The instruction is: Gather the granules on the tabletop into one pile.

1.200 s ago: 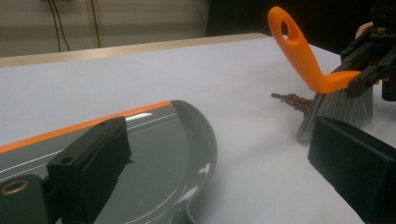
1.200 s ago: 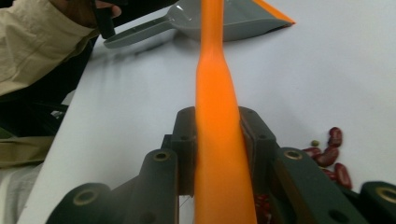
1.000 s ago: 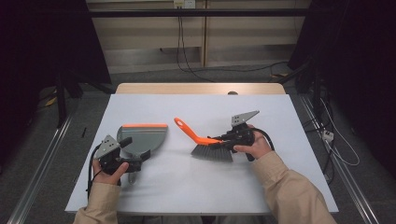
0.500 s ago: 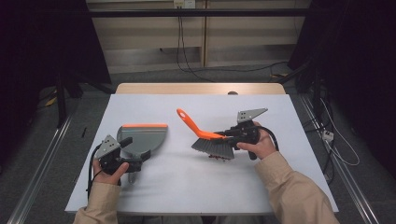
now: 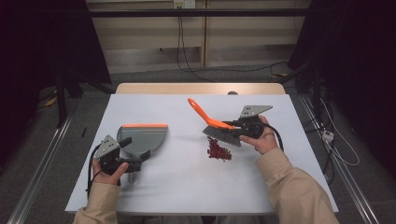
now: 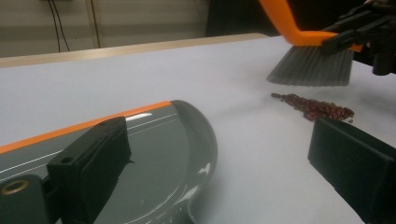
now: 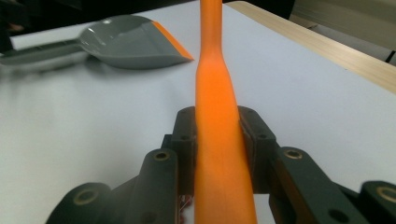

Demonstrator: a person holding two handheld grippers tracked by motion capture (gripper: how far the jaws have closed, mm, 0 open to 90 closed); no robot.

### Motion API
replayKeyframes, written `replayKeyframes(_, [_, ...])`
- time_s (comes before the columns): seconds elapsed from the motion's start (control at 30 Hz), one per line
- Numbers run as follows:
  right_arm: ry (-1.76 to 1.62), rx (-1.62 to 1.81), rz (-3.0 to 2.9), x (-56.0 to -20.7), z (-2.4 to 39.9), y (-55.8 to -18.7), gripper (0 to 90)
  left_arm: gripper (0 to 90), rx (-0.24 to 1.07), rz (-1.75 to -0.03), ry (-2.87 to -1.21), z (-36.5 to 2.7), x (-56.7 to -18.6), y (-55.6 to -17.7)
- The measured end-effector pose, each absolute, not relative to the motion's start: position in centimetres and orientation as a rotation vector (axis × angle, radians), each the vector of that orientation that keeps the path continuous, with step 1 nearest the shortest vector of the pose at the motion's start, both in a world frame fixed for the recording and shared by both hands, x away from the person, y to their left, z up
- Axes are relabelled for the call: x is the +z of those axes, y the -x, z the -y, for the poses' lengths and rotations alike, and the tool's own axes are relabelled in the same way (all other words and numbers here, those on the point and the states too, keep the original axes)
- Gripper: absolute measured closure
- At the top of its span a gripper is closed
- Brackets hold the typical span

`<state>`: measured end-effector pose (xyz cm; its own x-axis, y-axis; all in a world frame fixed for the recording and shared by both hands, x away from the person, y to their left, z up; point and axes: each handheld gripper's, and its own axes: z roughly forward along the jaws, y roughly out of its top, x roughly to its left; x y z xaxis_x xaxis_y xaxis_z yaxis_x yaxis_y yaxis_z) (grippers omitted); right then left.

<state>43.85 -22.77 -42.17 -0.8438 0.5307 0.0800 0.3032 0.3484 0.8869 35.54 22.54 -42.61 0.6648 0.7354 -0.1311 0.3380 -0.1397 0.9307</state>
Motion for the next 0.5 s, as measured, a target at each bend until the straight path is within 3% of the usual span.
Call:
replayKeyframes(0.33, [-0.608, 1.465, -2.391, -44.0, 21.5, -47.4, 71.3, 5.3, 0.428, -0.888, -1.727, -22.7, -42.7, -35.7])
replayKeyframes(0.5, [-0.513, 1.464, -2.43, -44.4, 20.9, -47.4, 71.4, 5.3, 0.429, -0.889, -1.726, -22.8, -42.7, -35.6])
